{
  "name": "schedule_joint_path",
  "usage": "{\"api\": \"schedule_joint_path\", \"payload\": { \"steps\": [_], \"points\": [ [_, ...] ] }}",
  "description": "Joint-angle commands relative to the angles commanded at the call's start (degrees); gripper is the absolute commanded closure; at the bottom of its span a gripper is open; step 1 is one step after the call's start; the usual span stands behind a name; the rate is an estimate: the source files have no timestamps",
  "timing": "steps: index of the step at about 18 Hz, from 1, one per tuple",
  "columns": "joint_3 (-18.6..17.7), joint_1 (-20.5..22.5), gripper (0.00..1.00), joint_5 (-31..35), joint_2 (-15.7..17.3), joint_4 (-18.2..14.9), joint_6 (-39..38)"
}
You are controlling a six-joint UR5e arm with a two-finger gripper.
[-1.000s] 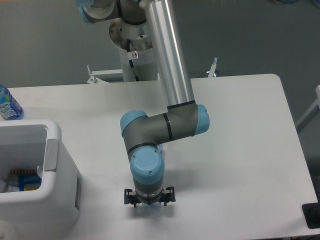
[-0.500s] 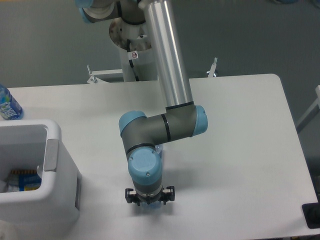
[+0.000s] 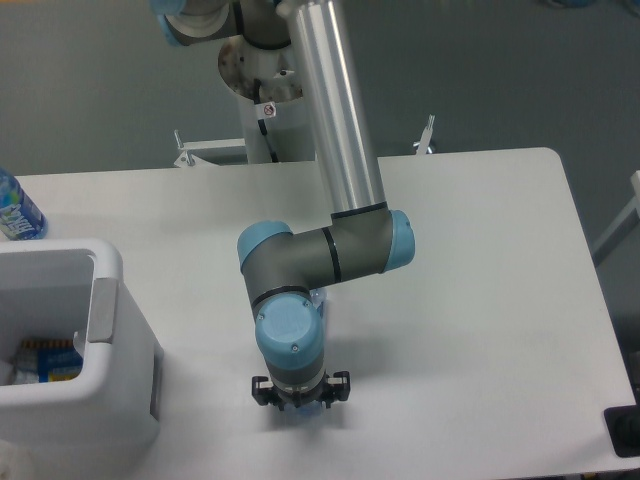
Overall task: Place the trash in the trash can
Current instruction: 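Lower onto the bottle's cap end and close the gripper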
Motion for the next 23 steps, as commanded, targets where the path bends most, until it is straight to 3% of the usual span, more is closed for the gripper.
{"api": "schedule_joint_path", "payload": {
  "steps": [23],
  "points": [
    [0.2,-0.1,0.41,1.1,0.5,0.1,0.0]
  ]
}}
